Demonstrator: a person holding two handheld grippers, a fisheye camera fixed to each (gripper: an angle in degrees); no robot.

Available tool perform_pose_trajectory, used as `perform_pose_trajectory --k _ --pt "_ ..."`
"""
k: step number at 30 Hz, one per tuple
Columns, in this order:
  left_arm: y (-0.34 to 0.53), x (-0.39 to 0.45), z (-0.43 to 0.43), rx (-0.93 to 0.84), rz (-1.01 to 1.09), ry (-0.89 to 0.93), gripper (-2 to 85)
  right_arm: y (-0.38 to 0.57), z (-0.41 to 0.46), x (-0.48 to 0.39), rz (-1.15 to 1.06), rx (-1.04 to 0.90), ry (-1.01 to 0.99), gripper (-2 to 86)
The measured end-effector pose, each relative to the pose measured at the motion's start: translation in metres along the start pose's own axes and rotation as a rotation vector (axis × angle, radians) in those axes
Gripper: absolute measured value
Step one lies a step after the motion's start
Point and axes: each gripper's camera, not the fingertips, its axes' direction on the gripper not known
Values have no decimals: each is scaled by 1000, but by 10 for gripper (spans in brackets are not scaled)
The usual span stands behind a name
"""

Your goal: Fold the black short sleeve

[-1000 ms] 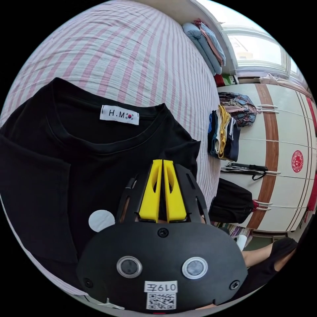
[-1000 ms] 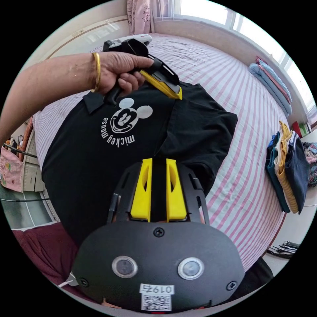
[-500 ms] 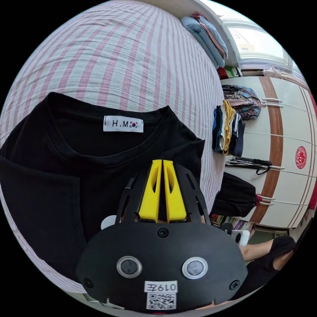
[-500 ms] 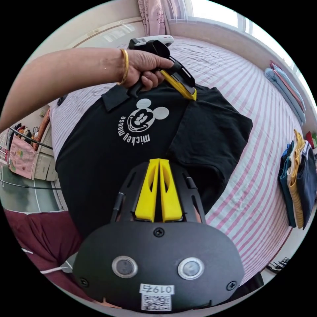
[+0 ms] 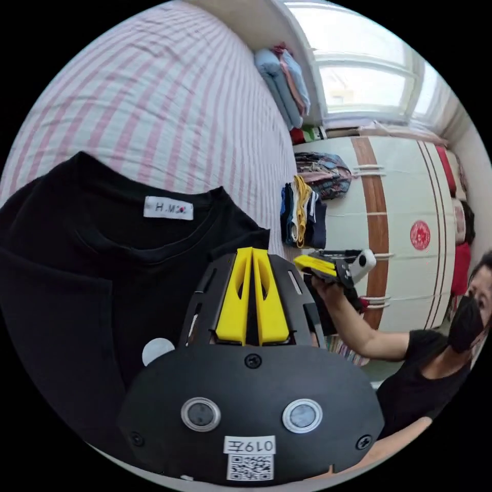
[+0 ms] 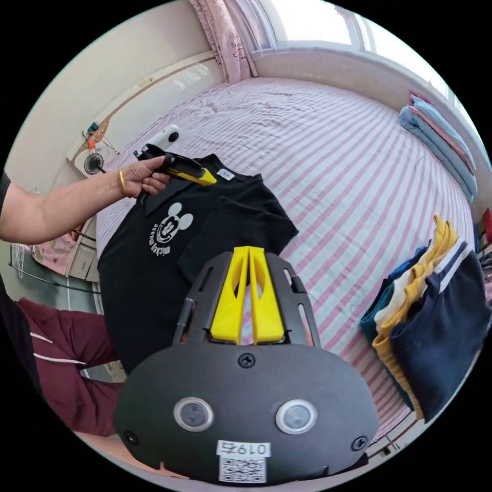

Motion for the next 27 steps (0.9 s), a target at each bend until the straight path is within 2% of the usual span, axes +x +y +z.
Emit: perform_pose_trajectory --k 2,5,7,10,14,16,27 --pt "15 52 31 -105 257 -68 20 -14 -3 17 -63 19 -13 46" --pt "46 92 73 -205 441 -152 34 -38 3 43 -236 -71 -77 61" --pt "59 94 89 -200 419 -123 37 -54 11 59 -374 -180 -108 67" --pt "73 75 100 -120 297 -2 23 -73 15 83 -425 -225 -178 77" --pt "88 53 108 -89 187 68 13 -90 27 105 -460 -294 -289 82" --pt "93 52 111 -113 191 56 11 -95 40 113 -512 -387 -309 87" --pt "110 29 120 -174 160 47 13 -114 62 113 -734 -577 -376 79"
